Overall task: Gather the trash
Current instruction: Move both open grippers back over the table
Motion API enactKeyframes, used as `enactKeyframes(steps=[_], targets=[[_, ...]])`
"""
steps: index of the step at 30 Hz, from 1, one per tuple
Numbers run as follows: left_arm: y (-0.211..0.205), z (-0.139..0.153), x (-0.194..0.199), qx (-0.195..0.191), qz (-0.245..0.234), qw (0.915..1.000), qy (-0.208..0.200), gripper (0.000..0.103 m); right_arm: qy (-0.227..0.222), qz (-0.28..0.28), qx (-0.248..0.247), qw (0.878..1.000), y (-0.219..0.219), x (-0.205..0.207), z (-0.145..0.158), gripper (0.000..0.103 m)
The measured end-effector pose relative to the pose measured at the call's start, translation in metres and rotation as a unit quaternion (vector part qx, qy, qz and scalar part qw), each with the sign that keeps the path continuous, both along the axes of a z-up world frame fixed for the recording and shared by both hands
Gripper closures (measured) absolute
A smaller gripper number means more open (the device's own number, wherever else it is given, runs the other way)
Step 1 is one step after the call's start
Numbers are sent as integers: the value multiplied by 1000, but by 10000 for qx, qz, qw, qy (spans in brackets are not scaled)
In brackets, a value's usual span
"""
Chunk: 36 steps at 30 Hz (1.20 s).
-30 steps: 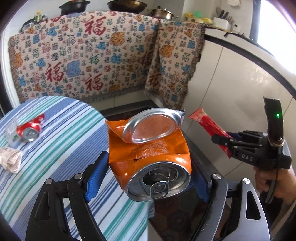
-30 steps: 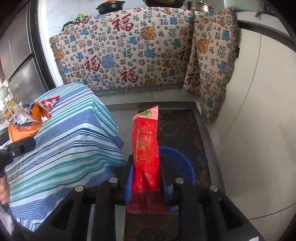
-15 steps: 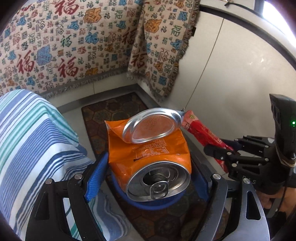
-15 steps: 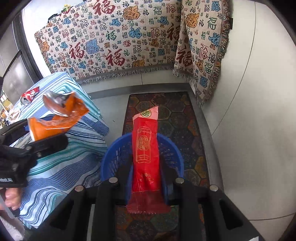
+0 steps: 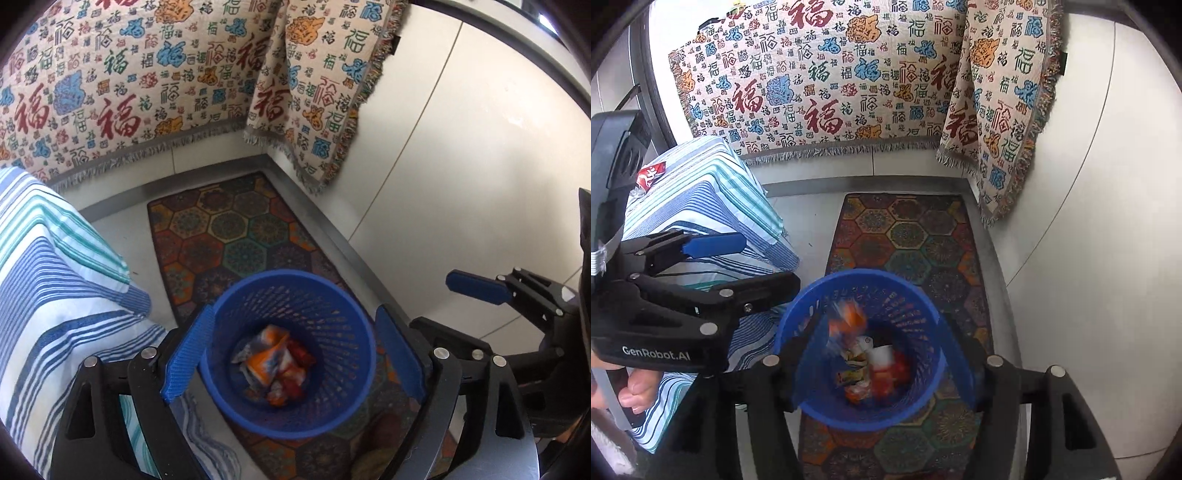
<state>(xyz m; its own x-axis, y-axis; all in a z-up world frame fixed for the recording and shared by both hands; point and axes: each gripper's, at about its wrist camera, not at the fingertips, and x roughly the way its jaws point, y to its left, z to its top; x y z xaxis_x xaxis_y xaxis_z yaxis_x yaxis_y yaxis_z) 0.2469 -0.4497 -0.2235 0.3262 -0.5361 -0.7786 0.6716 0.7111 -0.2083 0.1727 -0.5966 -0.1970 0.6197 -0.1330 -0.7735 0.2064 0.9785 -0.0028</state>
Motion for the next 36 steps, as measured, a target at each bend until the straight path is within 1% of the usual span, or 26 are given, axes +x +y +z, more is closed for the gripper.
enactKeyframes(steps=[4,9,13,15,17,20,22,25,29,32,36], targets=[[9,7,-1,-55,107,9999,-56,13,-144,-7,-4,9999,-1,-4,8,40],[41,28,-14,-160,238,9995,-136,13,-345,-55,-112,9993,5,-6,20,40],[85,50,-29,-227,419,9987,-197,13,-596,48,-218,9980,23,-7,34,40],[113,60,-36,-208,513,9980,-303,12,-713,133,-204,9972,36,-5,41,40],[143,68,-42,-134,706,9965,-429,11,-811,246,-181,9962,50,-3,48,40],[194,72,-48,2,1090,9925,-551,10,-976,491,-177,9939,81,2,58,40],[228,70,-50,184,1383,9883,-622,9,-1091,669,-145,9917,105,6,63,39],[281,61,-47,418,1852,9799,-611,9,-1201,969,-71,9880,142,16,66,38],[348,45,-39,729,2483,9640,-608,9,-1195,1469,-18,9819,201,26,61,38],[392,34,-34,831,2873,9529,-495,9,-1111,1870,-7,9761,244,33,52,38],[437,24,-30,869,3241,9413,-384,9,-948,2317,-97,9681,301,43,37,38]])
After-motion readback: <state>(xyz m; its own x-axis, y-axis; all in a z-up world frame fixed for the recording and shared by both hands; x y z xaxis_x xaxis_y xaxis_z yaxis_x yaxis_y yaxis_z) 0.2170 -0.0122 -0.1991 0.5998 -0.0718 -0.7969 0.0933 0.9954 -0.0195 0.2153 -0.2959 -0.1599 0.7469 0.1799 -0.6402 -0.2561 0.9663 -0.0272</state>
